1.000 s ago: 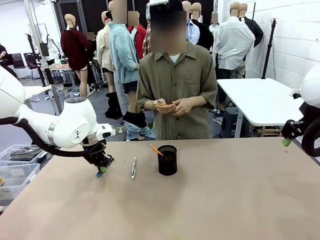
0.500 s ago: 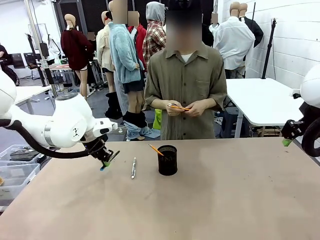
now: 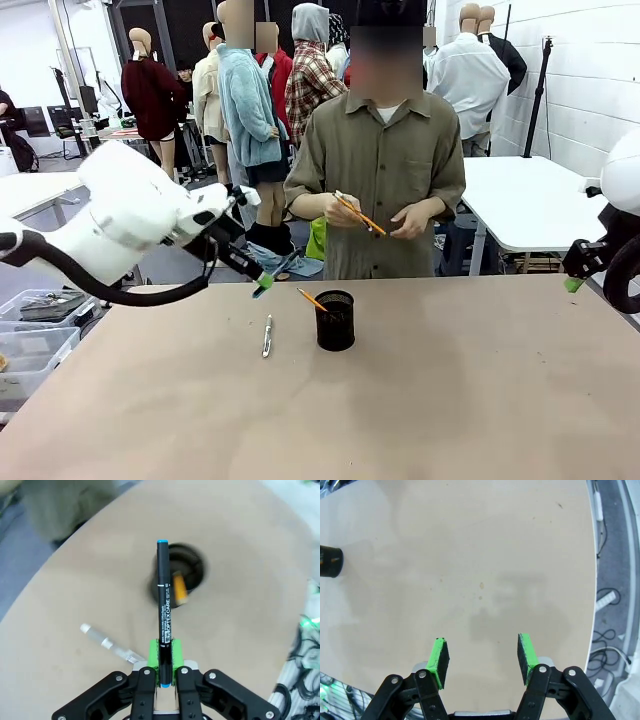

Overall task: Place the pens into the pen holder.
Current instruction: Pick up a writing instrument from the table and place it into the Pen holder.

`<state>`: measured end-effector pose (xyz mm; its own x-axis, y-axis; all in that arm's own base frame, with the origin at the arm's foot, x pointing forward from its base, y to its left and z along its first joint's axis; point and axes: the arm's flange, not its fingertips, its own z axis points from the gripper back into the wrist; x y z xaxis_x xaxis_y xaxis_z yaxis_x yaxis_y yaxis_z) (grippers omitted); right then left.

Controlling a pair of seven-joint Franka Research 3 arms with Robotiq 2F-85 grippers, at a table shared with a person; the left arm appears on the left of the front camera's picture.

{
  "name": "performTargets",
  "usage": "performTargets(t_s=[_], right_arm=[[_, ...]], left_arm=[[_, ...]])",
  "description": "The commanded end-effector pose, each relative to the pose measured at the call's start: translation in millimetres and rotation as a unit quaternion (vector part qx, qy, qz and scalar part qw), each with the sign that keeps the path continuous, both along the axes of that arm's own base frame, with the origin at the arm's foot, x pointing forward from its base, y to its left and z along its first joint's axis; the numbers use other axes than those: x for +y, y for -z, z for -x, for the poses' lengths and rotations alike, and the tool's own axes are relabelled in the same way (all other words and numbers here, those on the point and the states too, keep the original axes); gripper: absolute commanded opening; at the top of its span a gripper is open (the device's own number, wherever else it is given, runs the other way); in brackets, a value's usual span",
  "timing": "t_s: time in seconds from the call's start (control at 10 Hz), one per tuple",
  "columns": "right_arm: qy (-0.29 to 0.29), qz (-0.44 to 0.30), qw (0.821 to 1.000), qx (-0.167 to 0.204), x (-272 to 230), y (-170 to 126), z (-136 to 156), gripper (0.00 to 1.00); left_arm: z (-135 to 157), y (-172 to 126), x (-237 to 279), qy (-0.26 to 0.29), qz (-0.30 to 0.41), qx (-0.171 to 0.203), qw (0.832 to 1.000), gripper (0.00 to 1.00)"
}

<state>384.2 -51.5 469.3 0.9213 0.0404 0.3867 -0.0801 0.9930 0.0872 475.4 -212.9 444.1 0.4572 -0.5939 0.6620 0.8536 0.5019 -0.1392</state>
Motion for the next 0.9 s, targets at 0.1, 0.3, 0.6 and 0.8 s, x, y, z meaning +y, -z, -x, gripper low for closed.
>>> performTargets(t_s=[0.1, 0.3, 0.6, 0.8], right_arm=[[0.011, 0.010, 1.000, -0.002, 3, 4, 1, 0.69], [0.011, 0.010, 1.000, -0.002, 3, 4, 1, 0.69], [0.011, 0.010, 1.000, -0.002, 3, 4, 1, 0.69], [0.011, 0.010, 1.000, -0.002, 3, 4, 1, 0.69]], left_arm=[[-18, 68, 81, 0.066, 0.012, 0.021, 0.998, 0.00], [-17, 74, 84, 0.119, 0.056, 0.021, 0.991, 0.00], [-14, 76, 92, 0.186, 0.120, -0.008, 0.975, 0.00], [13, 59, 122, 0.136, 0.055, -0.040, 0.988, 0.00]])
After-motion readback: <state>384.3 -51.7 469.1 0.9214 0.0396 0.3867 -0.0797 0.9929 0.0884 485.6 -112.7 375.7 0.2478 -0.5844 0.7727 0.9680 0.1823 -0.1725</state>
